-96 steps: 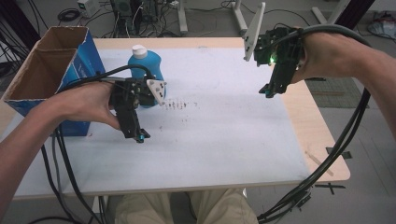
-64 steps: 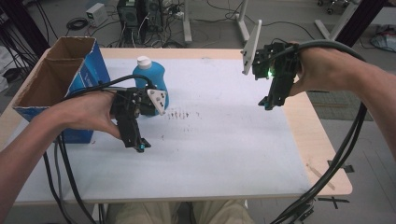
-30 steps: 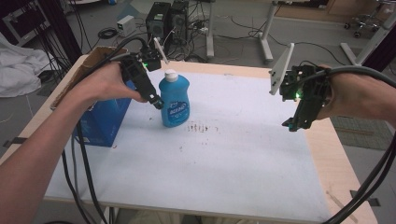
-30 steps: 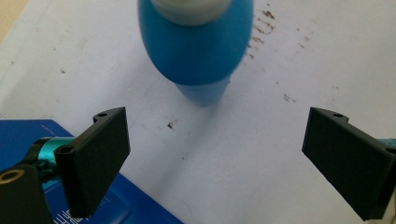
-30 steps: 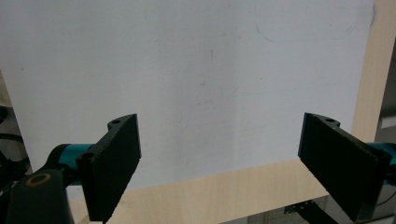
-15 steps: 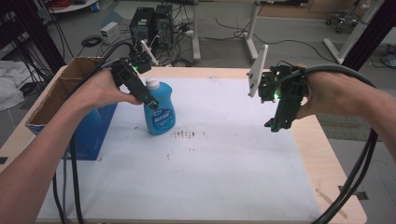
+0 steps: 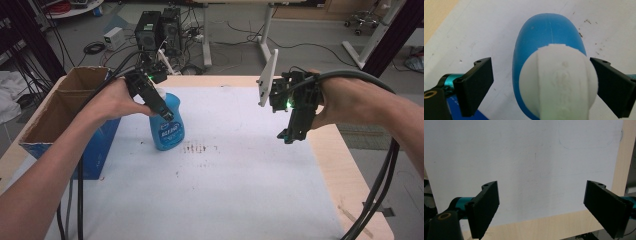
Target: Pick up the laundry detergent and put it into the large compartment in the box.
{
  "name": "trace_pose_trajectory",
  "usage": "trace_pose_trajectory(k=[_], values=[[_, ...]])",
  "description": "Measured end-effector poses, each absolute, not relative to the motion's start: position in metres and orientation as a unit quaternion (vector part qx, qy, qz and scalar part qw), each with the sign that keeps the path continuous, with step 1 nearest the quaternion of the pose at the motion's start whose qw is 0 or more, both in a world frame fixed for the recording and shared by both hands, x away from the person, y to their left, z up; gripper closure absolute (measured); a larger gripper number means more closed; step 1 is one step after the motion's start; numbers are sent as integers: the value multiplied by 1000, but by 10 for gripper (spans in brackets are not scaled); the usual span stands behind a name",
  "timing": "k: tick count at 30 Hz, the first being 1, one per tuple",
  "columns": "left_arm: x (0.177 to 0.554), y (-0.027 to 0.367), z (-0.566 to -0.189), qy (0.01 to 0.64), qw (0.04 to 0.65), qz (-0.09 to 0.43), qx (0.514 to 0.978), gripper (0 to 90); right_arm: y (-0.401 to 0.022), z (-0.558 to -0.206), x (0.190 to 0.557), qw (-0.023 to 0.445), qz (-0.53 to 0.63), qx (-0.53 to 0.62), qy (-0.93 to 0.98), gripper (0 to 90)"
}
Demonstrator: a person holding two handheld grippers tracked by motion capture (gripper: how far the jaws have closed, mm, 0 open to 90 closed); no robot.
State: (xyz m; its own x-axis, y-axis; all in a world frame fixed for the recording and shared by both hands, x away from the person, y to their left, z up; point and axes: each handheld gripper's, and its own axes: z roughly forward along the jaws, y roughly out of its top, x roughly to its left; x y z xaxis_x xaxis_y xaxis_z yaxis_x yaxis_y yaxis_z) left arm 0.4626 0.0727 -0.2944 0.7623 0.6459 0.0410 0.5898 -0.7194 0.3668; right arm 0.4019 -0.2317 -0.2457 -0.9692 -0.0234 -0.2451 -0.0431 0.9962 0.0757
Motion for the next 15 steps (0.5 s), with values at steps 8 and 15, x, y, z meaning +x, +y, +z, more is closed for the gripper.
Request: trace_pose_trajectory(k=[8,15], values=[[469,73,-299,340,165,79,922,77,-229,-246,402,125,40,-21,991,123],[471,70,-300,332,157,72,927,77,-229,-248,405,125,37,-21,991,123]])
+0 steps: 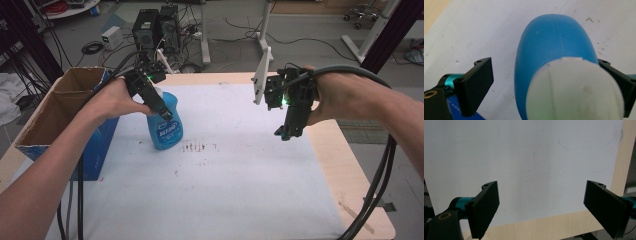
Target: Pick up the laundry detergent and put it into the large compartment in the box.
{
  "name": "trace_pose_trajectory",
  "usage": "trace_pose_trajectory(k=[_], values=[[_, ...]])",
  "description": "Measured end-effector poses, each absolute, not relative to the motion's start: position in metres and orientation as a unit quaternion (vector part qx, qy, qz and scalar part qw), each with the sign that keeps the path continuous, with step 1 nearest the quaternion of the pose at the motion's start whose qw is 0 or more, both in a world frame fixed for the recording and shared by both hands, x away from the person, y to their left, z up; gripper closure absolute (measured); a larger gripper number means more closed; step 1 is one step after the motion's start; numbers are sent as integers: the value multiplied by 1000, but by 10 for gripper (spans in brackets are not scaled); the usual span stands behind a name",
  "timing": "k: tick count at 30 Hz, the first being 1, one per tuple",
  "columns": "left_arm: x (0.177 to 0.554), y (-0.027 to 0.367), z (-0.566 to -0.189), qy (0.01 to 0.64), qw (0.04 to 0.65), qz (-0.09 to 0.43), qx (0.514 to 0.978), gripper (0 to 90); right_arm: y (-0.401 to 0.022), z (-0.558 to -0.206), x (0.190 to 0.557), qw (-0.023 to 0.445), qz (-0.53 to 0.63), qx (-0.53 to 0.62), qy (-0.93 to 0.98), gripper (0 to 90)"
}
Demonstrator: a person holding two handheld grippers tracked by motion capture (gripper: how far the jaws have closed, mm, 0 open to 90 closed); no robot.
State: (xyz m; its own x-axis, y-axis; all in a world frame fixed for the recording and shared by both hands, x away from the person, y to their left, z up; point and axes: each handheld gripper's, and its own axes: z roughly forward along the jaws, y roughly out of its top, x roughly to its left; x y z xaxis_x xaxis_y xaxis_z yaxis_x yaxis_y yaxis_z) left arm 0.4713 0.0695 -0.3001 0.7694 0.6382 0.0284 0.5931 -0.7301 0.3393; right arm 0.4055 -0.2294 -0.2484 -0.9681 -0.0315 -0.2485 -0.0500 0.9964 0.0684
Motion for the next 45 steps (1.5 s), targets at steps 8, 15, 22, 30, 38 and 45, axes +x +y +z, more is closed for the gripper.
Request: trace_pose_trajectory(k=[8,15,22,30,38,45], values=[[472,69,-298,328,161,65,929,139,-226,-249,407,125,39,-21,991,123],[472,67,-297,322,160,67,931,166,-223,-252,408,125,33,-19,991,123],[470,65,-292,316,161,66,933,209,-220,-252,407,124,34,-25,991,123],[468,64,-290,315,156,66,934,256,-225,-250,407,127,35,-21,991,123],[469,61,-291,310,152,66,936,331,-227,-248,406,125,36,-17,991,123],[468,61,-291,312,150,68,936,351,-227,-249,405,122,34,-18,992,123]])
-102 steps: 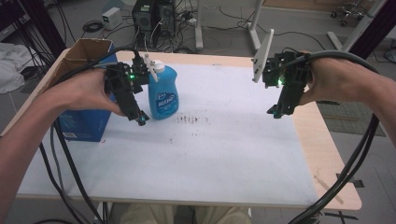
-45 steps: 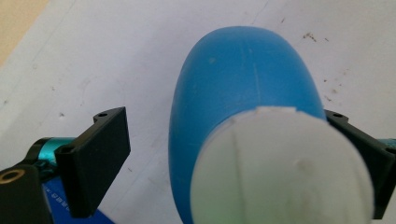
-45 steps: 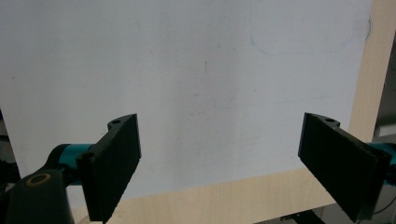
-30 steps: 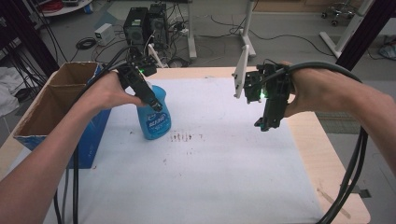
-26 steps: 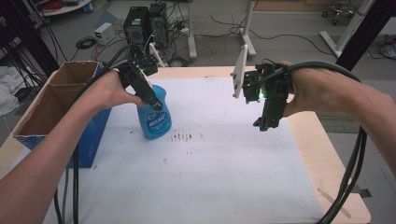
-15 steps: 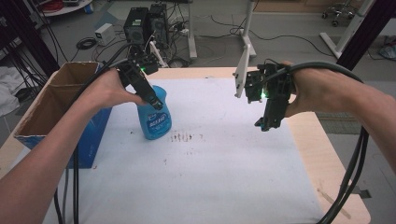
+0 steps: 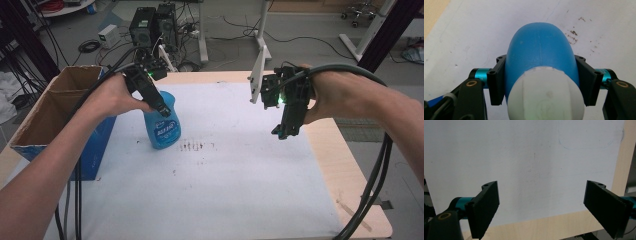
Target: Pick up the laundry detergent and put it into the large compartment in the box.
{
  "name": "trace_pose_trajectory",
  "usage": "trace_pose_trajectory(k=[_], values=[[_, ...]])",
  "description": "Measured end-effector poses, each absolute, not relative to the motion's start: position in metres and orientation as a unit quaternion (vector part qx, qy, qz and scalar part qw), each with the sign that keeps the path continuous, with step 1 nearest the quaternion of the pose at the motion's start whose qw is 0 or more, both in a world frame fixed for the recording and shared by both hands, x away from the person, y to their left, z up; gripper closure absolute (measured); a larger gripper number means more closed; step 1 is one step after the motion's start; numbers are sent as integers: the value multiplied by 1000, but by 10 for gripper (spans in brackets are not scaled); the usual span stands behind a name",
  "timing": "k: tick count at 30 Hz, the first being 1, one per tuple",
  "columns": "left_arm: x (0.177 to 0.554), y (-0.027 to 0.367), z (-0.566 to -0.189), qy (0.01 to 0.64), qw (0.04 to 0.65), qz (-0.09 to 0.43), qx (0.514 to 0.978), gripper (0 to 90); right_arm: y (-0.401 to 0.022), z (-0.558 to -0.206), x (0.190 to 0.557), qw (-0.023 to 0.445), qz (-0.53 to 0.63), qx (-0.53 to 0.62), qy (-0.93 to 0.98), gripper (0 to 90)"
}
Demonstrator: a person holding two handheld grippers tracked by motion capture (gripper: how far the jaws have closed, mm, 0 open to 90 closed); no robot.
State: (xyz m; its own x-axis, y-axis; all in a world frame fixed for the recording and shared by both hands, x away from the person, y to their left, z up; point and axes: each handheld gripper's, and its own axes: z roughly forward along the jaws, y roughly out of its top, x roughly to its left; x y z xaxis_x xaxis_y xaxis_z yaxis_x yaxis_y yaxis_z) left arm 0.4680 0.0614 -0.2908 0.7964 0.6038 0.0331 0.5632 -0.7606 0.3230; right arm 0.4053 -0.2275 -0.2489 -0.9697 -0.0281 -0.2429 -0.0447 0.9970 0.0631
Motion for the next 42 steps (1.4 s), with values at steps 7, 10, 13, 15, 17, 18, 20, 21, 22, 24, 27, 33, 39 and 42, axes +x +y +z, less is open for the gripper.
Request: trace_pose_trajectory(k=[7,10,13,15,17,18,20,21,22,24,27,33,39,42], values=[[469,63,-291,316,153,67,934,375,-227,-248,406,121,34,-17,992,123],[469,62,-290,317,151,67,934,377,-228,-249,405,122,32,-18,992,123],[469,62,-290,317,146,65,935,379,-228,-246,404,122,33,-19,992,123],[468,61,-289,315,142,66,936,381,-227,-245,404,125,34,-20,991,123],[468,61,-289,314,140,66,937,381,-227,-244,404,126,35,-20,991,123],[468,62,-289,316,141,65,936,381,-227,-244,404,127,35,-20,991,123],[469,62,-288,315,137,60,937,382,-227,-245,404,127,34,-20,991,123],[469,62,-287,316,138,57,937,382,-227,-245,404,125,33,-20,991,123],[468,62,-286,315,139,54,937,382,-228,-246,405,122,32,-22,992,123],[466,60,-282,312,135,51,939,382,-228,-247,406,124,29,-21,992,123],[464,58,-269,302,125,49,944,383,-228,-247,405,123,28,-19,992,123],[462,53,-235,294,110,45,948,383,-225,-247,403,121,28,-22,992,123],[460,53,-196,292,115,54,948,383,-224,-247,401,120,28,-26,992,123],[459,52,-175,290,118,56,948,383,-224,-246,400,124,26,-26,992,123]])
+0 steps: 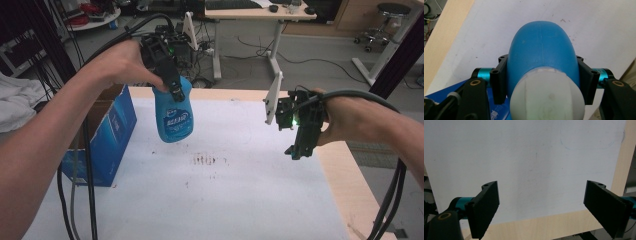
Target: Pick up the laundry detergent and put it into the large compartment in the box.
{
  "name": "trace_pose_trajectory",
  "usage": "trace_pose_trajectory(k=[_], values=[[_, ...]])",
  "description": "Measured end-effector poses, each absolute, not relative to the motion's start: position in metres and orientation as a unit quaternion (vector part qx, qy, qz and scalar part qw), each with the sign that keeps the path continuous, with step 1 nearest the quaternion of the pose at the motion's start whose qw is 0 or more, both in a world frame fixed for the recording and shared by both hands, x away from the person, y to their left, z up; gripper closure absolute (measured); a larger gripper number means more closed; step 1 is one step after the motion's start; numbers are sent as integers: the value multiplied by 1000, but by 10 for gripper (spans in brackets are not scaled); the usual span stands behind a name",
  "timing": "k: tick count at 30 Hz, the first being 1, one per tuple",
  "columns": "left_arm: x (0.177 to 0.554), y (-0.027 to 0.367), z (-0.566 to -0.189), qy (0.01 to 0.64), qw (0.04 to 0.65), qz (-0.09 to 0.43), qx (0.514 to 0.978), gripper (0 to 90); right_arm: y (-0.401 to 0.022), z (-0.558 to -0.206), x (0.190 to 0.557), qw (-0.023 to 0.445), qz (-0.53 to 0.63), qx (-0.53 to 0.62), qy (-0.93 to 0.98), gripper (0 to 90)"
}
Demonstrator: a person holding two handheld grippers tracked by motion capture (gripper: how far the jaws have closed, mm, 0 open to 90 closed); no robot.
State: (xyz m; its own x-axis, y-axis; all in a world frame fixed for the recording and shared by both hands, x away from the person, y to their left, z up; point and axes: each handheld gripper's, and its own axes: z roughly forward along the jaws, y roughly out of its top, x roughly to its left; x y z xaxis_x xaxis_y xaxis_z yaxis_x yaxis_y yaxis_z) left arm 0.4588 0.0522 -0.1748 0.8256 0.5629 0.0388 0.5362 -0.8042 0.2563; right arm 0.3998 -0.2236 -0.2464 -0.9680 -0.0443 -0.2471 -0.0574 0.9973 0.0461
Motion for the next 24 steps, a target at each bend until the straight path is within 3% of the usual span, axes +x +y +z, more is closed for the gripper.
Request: trace_pose_trajectory(k=[10,24], values=[[451,73,-118,299,134,65,943,383,-219,-241,394,130,37,-32,990,123],[424,142,-84,360,128,99,919,384,-213,-243,396,130,28,-38,990,123]])
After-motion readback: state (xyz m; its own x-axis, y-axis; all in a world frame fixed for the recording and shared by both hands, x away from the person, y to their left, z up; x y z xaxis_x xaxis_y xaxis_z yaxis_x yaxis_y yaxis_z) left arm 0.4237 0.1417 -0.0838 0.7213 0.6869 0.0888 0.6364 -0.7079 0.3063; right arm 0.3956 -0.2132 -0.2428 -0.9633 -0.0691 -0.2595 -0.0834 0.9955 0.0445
